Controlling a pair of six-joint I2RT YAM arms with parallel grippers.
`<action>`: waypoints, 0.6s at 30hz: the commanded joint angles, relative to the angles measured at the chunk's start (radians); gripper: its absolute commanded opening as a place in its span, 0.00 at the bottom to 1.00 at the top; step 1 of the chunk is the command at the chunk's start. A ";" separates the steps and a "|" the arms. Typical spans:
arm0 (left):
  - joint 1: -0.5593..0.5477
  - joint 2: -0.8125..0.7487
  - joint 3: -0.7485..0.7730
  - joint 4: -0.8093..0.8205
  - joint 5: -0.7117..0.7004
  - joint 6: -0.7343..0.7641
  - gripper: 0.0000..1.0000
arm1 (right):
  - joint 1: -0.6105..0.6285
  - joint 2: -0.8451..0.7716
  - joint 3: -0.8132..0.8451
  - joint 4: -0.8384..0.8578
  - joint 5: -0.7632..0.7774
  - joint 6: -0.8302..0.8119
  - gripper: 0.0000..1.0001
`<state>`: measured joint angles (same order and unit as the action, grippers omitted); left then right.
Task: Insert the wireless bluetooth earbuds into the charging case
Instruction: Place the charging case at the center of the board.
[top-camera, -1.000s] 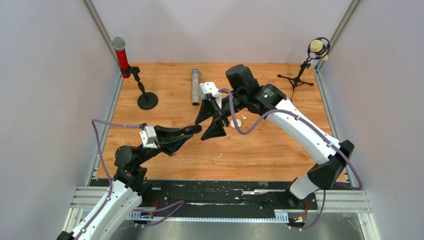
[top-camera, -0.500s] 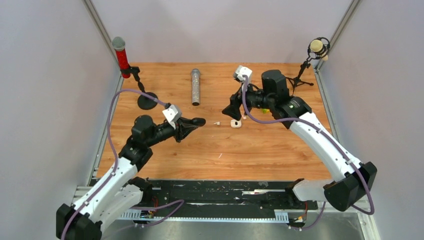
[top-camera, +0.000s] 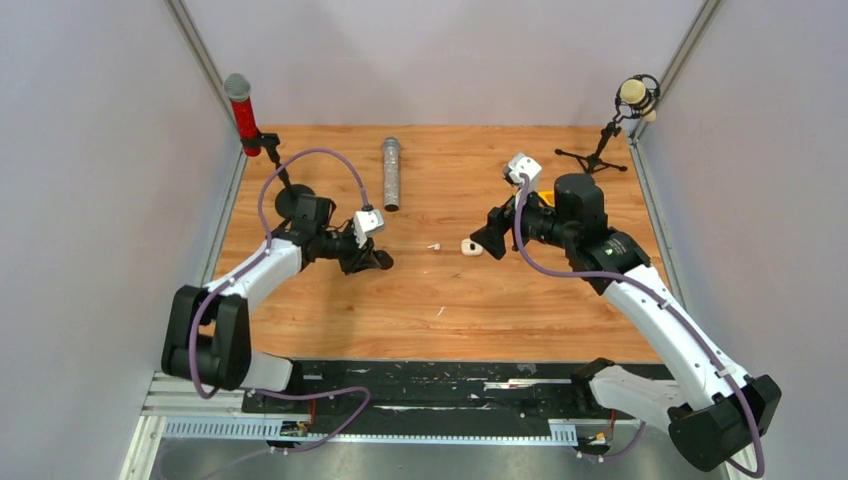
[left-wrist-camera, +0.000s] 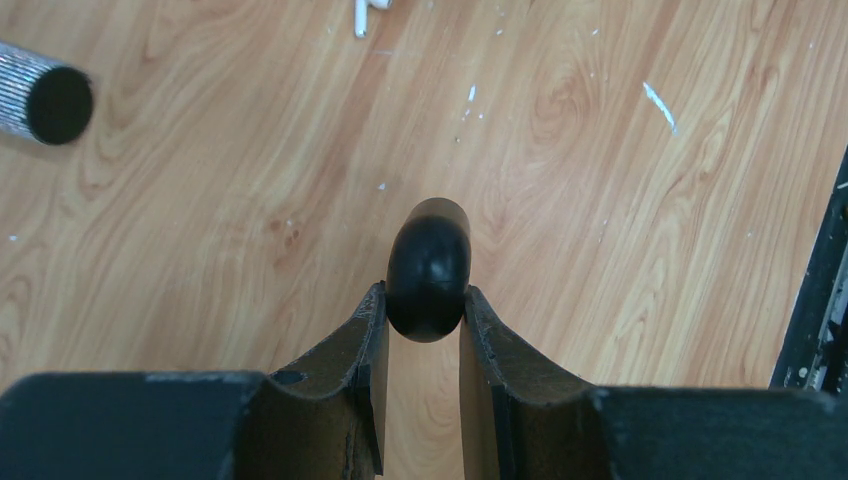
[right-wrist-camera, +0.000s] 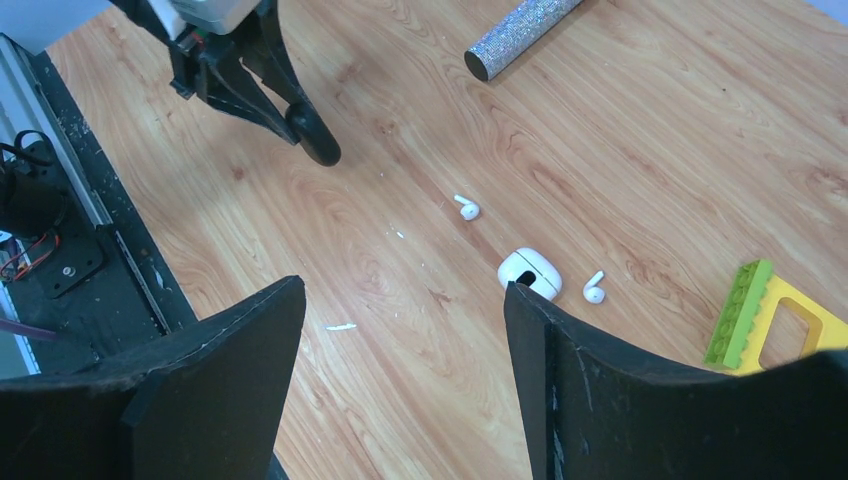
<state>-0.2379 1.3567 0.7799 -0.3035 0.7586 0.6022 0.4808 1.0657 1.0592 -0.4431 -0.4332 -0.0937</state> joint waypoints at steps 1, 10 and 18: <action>0.027 0.099 0.114 -0.169 0.137 0.193 0.00 | -0.008 -0.026 -0.013 0.052 0.004 0.019 0.75; 0.039 0.239 0.121 -0.095 0.114 0.130 0.11 | -0.022 0.007 -0.016 0.054 0.027 0.047 1.00; 0.081 0.266 0.108 0.039 0.014 0.006 0.74 | -0.080 0.068 -0.023 0.095 0.120 0.195 1.00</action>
<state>-0.1768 1.6230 0.8822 -0.3557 0.8089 0.6582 0.4316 1.1023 1.0435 -0.4099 -0.3763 0.0025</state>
